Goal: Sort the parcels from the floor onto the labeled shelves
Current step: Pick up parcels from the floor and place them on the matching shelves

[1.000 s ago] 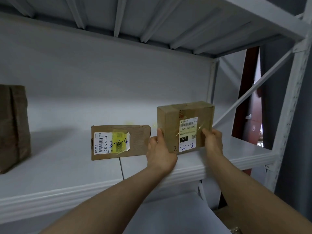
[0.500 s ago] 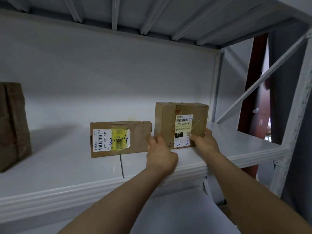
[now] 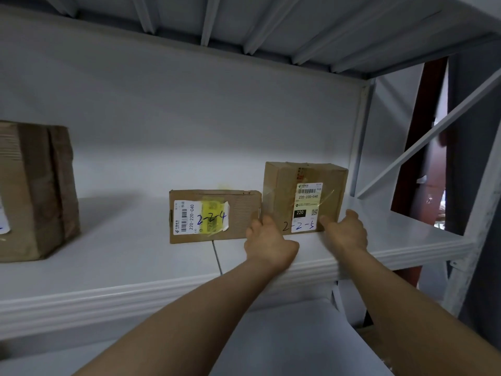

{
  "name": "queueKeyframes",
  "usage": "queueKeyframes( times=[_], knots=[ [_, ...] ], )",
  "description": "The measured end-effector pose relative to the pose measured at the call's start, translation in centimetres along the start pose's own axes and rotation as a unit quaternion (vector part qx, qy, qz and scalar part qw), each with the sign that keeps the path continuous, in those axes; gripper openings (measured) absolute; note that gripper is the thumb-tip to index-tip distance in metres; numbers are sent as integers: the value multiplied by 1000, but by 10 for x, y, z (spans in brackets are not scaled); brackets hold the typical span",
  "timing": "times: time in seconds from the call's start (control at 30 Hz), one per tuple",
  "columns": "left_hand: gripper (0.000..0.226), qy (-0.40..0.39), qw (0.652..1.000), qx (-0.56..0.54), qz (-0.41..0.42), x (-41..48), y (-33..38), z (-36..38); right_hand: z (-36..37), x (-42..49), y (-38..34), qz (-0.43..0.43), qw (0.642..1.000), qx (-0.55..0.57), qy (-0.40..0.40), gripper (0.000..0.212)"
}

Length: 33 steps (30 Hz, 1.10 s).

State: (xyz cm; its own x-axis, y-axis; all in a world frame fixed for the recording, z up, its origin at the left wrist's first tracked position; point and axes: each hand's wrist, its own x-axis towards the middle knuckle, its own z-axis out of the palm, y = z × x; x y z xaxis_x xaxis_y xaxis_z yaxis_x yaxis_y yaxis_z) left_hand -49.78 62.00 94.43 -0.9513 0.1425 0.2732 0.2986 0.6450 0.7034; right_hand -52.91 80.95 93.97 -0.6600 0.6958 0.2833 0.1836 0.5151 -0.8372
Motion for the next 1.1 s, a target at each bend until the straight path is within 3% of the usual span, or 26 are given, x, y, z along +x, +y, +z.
queueKeyframes(
  times=[0.17, 0.3, 0.5, 0.7, 1.1],
  knots=[
    [75, -11, 999, 27, 16, -13, -18, -32, 4, -45, -16, -70, 997, 26, -35, 45],
    [53, 1, 998, 29, 48, -38, -37, -72, 7, -95, -39, -110, 992, 19, -58, 52],
    [48, 35, 992, 83, 83, -116, -89, -152, 7, -191, -71, -171, 982, -53, -64, 32],
    [51, 35, 969, 209, 129, -230, -176, -239, 17, -332, -73, -180, 979, -62, -72, 42],
    [39, -104, 928, 357, 15, -407, -375, -296, 105, -598, -33, -144, 931, -151, -300, 53]
  ],
)
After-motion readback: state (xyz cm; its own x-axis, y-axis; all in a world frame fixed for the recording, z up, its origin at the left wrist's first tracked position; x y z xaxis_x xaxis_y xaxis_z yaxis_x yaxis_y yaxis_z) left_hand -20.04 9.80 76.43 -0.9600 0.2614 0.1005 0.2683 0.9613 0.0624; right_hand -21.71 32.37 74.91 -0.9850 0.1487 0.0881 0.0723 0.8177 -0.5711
